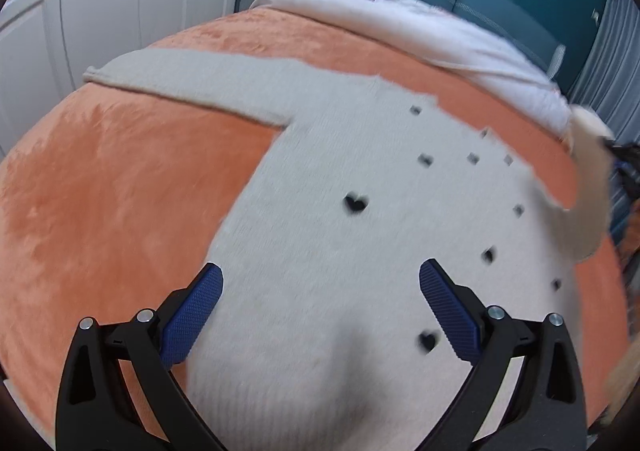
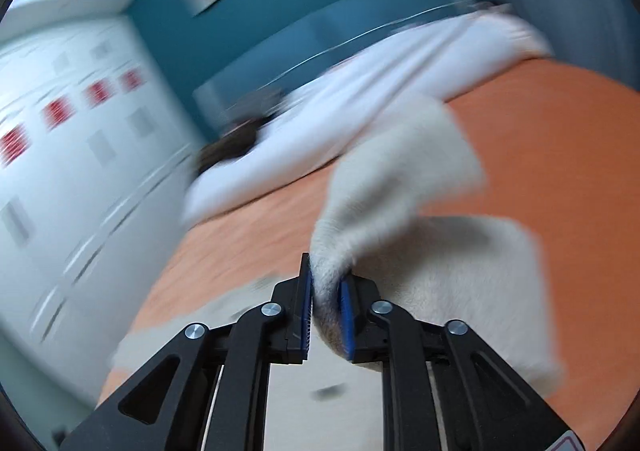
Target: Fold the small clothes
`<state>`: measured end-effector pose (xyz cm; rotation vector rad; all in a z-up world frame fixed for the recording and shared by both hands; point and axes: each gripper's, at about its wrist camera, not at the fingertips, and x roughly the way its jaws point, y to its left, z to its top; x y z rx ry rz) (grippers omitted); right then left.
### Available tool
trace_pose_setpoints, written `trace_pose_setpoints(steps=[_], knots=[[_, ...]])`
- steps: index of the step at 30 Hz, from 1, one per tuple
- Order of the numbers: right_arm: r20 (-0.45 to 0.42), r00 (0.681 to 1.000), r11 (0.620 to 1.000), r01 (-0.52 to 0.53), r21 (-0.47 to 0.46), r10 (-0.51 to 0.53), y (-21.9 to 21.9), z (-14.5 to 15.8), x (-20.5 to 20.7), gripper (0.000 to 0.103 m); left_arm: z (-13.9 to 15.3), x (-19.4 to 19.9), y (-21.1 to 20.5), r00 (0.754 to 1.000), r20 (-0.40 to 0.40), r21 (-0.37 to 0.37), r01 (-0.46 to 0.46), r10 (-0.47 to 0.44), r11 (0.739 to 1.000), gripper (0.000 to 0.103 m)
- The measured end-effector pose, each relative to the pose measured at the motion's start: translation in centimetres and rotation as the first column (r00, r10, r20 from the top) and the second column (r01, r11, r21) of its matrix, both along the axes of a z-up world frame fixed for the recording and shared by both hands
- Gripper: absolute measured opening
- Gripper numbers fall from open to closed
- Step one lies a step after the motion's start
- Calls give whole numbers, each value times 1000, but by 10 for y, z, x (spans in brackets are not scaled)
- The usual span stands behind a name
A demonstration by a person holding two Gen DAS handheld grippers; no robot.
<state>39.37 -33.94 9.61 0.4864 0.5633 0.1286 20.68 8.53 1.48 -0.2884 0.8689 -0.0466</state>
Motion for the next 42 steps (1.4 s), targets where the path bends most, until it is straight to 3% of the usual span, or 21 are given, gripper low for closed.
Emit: trace_pose_setpoints(steps=[3, 6, 8, 11, 15, 18, 19, 20, 21, 22, 23, 25, 28, 30, 32, 33, 34, 36, 38, 40, 42], knots=[[-86, 980, 984, -180, 5, 180, 85, -46, 24, 27, 13, 24, -2, 999, 40, -114, 11, -7, 993, 97], [-186, 965, 981, -194, -26, 186, 114, -87, 26, 28, 14, 67, -10, 999, 40, -191, 39, -32, 981, 98], [-218, 969, 993, -118, 6, 116, 92, -100, 10, 32, 6, 98, -14, 999, 18, -223, 47, -44, 974, 98], [-236, 972, 997, 32, 77, -13, 52, -110, -34, 55, -19, 150, -20, 998, -65, -280, 8, -27, 960, 98], [-261, 952, 972, 199, 129, -160, -11, -121, -81, 61, -56, 188, -23, 976, -212, -358, -114, 39, 927, 97], [-295, 935, 945, 259, 197, -195, -35, -132, -80, 61, -63, 191, -23, 963, -248, -349, -194, 110, 917, 87], [-299, 932, 939, 272, 209, -203, -39, -135, -76, 61, -59, 191, -25, 966, -236, -345, -187, 108, 920, 68], [-300, 931, 933, 282, 222, -210, -40, -139, -70, 60, -57, 194, -28, 970, -226, -347, -163, 87, 923, 31], [-305, 926, 930, 295, 221, -221, -38, -141, -63, 53, -57, 198, -32, 974, -222, -371, -123, 40, 921, 11], [-306, 925, 929, 300, 218, -227, -35, -139, -57, 41, -56, 203, -32, 977, -211, -392, -101, 18, 914, 8], [-304, 927, 933, 291, 210, -220, -33, -137, -49, 7, -49, 205, -35, 982, -189, -385, -81, 8, 919, 7], [-255, 937, 934, 292, 204, -237, -31, -122, -42, 7, -18, 212, -42, 996, -84, -333, -4, -25, 943, 7], [-75, 955, 916, 295, 271, -286, -34, -82, -67, 7, 41, 213, -41, 992, 115, -334, 89, -53, 938, 7], [-14, 947, 912, 313, 265, -321, -34, -78, -78, 6, 54, 212, -35, 982, 179, -338, 118, -59, 934, 7], [-187, 936, 937, 324, 134, -297, -30, -118, -55, 6, 24, 223, -42, 991, 106, -250, 112, -88, 962, 7], [-308, 908, 942, 325, 85, -285, -29, -146, -44, 5, -10, 231, -48, 995, 6, -194, 100, -101, 976, 7], [-342, 899, 940, 325, 100, -274, -30, -161, -44, 5, -34, 228, -45, 993, -66, -152, 82, -93, 985, 7], [-279, 913, 929, 345, 136, -298, -31, -142, -48, 5, -70, 223, -43, 990, -122, -126, 62, -77, 990, 7], [-221, 928, 932, 335, 138, -300, -29, -130, -50, 5, -75, 213, -39, 996, -61, -159, 57, -68, 986, 9], [-346, 896, 952, 304, 18, -280, -25, -154, -34, 5, -77, 212, -38, 997, -56, -186, 48, -59, 981, 10], [-322, 905, 943, 320, 86, -278, -33, -153, -39, 6, -72, 213, -30, 996, -65, -249, 37, -54, 968, 11]])
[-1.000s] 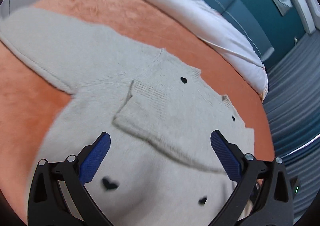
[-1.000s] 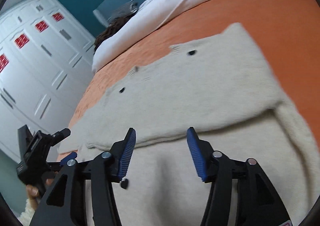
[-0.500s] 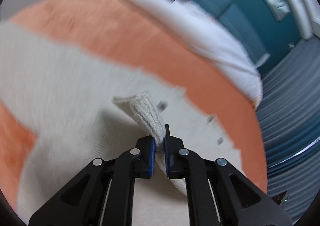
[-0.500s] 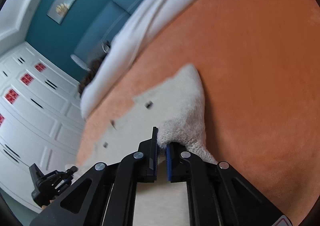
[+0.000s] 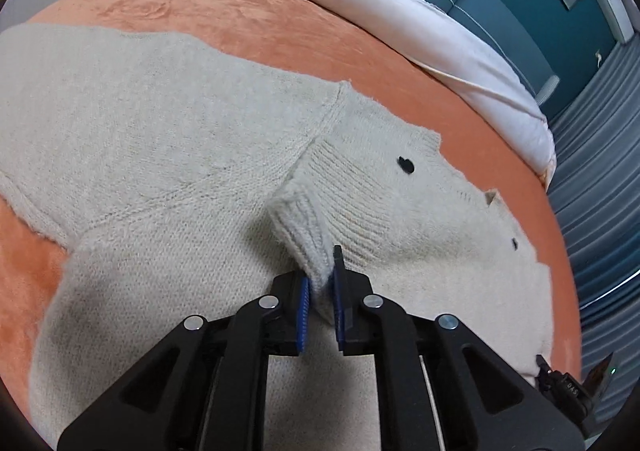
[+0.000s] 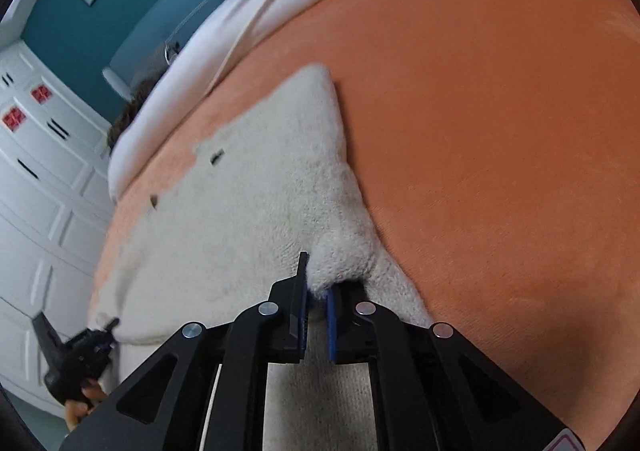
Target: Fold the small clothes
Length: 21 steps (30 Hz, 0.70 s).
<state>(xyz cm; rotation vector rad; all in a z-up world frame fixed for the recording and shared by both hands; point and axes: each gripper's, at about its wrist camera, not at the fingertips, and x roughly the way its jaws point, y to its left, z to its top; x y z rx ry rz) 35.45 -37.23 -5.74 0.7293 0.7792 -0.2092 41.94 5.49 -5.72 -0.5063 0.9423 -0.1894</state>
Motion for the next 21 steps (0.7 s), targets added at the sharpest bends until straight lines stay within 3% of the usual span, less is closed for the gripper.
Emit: trace_pose_setpoints(steps=[2, 3, 5, 6, 9, 11, 13, 15, 18, 19, 20, 21], knots=[[-17, 1000, 1000, -1, -20, 1, 3, 15, -4, 11, 11, -5, 21, 999, 20, -70, -31, 32, 997, 18], [-18, 1000, 999, 0, -54, -1, 10, 23, -13, 20, 19, -9, 35, 997, 51, -86, -53, 57, 995, 23], [-21, 1000, 992, -14, -128, 11, 28, 32, -36, 27, 35, -21, 77, 982, 101, -72, -150, 157, 986, 59], [-20, 999, 989, -35, -144, 33, 41, 33, -46, 31, 38, -24, 97, 972, 106, -58, -206, 211, 977, 65], [-37, 994, 977, -106, -186, 101, 77, 27, -82, 37, 39, -35, 181, 912, 92, -21, -400, 400, 916, 69], [-59, 986, 954, -164, -251, 154, 101, 25, -101, 42, 31, -34, 241, 851, 52, 8, -523, 522, 852, 69], [-65, 983, 927, -183, -327, 171, 120, 20, -113, 57, 22, -30, 294, 777, 14, 36, -630, 630, 776, 69], [-77, 981, 916, -192, -352, 176, 126, 11, -122, 62, 13, -27, 341, 702, -20, 0, -712, 712, 702, 67], [-94, 977, 907, -214, -363, 193, 115, 4, -140, 71, 13, -18, 369, 644, -37, -49, -765, 764, 642, 65], [-93, 975, 906, -220, -362, 200, 116, 4, -139, 71, 12, -11, 373, 645, -48, -52, -764, 762, 643, 55], [-92, 975, 904, -223, -365, 204, 117, 3, -141, 73, 12, -3, 374, 657, -57, -51, -754, 752, 655, 27], [-91, 973, 901, -229, -368, 211, 117, 2, -144, 76, 13, 7, 374, 681, -66, -66, -732, 729, 678, 11]])
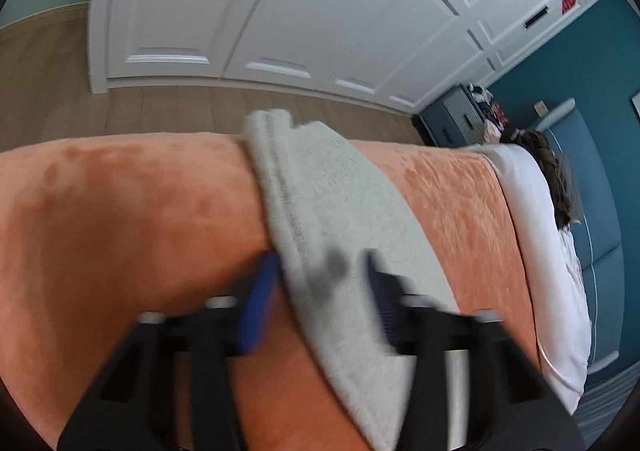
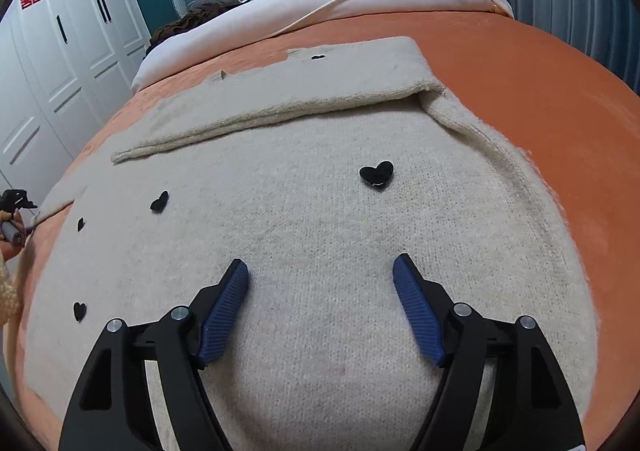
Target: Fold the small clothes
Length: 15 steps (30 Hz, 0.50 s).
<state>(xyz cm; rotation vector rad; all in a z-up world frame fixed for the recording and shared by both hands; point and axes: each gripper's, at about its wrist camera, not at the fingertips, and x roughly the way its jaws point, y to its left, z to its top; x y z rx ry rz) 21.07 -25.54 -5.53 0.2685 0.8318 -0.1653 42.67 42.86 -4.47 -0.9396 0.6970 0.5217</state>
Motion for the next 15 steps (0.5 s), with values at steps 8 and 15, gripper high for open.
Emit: trace_pose_setpoints(steps=[8, 15], knots=[[22, 999, 999, -29, 17, 29, 2, -4, -8, 85, 136, 4, -165, 818, 261, 255, 453, -512, 854, 8], [38, 999, 998, -37, 48, 35, 0, -3, -9, 86, 117, -64, -411, 480, 254, 207, 821, -840, 532, 20]])
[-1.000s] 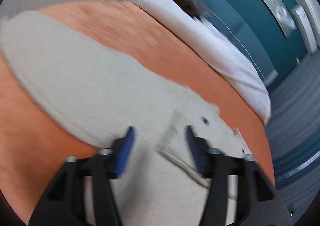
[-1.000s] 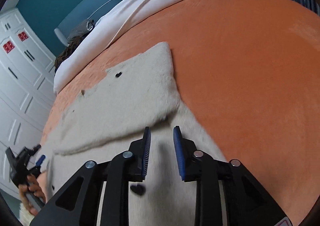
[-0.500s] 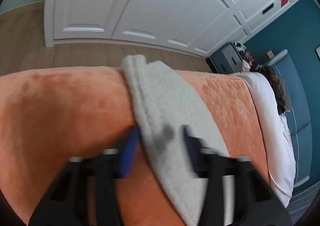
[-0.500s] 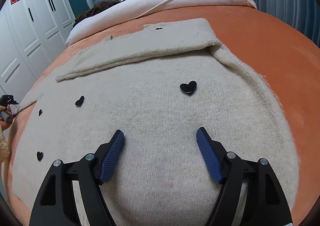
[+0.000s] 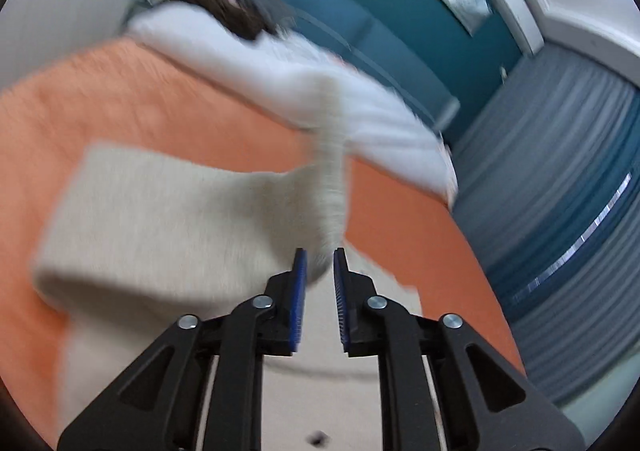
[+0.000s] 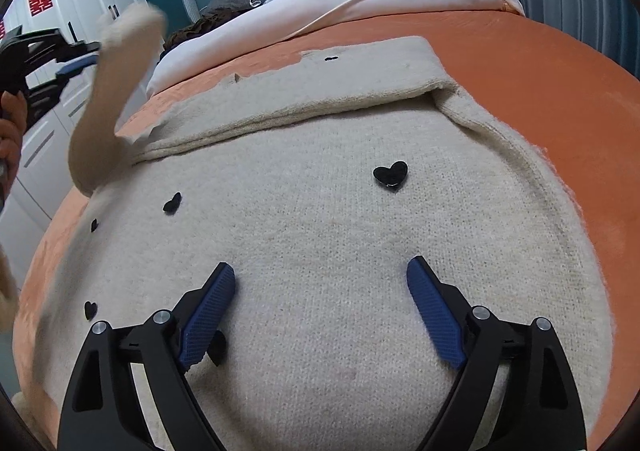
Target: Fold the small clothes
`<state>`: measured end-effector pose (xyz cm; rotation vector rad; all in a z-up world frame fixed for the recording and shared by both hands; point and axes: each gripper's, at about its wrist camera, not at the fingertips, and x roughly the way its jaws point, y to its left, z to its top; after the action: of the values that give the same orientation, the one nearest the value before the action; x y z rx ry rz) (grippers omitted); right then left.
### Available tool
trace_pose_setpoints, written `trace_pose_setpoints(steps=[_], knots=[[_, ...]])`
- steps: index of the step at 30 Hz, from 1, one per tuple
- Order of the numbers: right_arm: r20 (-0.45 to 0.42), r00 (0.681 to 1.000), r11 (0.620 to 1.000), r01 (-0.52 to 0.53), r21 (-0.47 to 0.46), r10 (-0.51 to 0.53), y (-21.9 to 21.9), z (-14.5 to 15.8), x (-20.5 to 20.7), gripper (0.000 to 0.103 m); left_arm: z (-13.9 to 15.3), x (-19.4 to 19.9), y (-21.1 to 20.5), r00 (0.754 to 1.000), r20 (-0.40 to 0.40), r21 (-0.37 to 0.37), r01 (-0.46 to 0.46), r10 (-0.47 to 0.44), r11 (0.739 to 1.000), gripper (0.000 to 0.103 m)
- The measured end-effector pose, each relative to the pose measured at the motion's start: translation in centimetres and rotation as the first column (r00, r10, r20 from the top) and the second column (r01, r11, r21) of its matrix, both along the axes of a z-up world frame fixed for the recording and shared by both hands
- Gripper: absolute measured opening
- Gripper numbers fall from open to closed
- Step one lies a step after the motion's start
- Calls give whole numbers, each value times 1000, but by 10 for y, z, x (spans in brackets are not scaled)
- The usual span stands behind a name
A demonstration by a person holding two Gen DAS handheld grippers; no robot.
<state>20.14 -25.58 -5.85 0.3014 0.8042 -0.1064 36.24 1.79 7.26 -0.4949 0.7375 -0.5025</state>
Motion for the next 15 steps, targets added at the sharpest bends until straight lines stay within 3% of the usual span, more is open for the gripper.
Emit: trace_pose_setpoints(steps=[1, 2, 6, 9, 11, 15], knots=[[2, 1000, 1000, -1, 6, 1, -1, 0, 0, 86, -19, -13, -25, 999, -40, 31, 24, -23, 999, 37], [4, 1000, 1000, -3, 14, 3, -2, 0, 1, 86, -36, -26, -42, 997, -73, 65, 28, -23, 997, 49], [7, 1000, 999, -12, 52, 12, -6, 3, 4, 87, -79, -62, -41, 987, -161, 88, -2, 16, 996, 55], [-5, 1000, 996, 12, 92, -12, -15, 22, 9, 85, -81, -54, 9, 977, -192, 59, -87, 97, 994, 58], [48, 998, 989, 20, 144, -27, -26, 43, 22, 85, -76, -35, 54, 961, -200, 46, -185, 191, 982, 66], [19, 999, 973, 32, 227, -37, -42, 67, 100, 85, -87, 3, 133, 884, -314, 4, -364, 347, 931, 66]])
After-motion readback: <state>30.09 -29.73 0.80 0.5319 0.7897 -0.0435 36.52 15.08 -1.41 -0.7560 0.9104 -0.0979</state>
